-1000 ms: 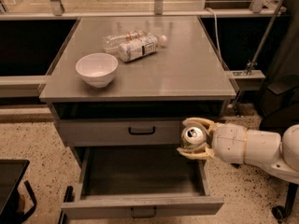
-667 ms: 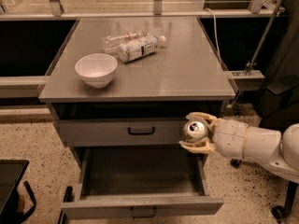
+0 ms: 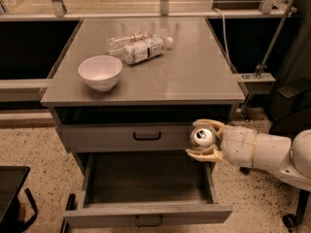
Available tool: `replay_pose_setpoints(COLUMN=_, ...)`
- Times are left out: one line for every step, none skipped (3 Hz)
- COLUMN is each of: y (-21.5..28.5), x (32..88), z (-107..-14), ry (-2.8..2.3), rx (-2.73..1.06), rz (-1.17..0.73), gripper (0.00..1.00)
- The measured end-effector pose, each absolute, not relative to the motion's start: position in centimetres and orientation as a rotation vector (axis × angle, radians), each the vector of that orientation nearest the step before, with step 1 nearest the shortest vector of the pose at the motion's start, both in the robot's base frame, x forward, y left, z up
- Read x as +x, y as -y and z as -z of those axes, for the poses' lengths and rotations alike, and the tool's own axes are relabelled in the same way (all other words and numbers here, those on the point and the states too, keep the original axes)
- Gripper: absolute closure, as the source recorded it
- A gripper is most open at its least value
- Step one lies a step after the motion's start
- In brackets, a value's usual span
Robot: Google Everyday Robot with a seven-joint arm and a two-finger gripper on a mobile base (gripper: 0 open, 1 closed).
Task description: Place 7up can into middle drawer
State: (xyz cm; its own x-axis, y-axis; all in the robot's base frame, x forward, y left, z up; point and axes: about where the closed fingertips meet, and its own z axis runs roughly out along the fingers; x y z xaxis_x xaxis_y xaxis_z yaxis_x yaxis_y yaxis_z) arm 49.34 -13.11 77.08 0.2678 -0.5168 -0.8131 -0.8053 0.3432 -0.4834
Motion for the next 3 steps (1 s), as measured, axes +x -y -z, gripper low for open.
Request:
replay_pose_setpoints(y=11.7, x=47.5, z=-73.3, ry=-1.432, rx=-1.304, rz=-0.397, gripper=1.0)
replay_pose_setpoints(y=9.0, x=44.1, z=-67.5, ry=-1.464, rx=-1.247, rz=-0.537, gripper=1.0)
replay_pose_setpoints(y=6.3, x=42.1, z=-63.5, ry=-1.455, rx=-1.159, rz=-0.613, gripper=1.0)
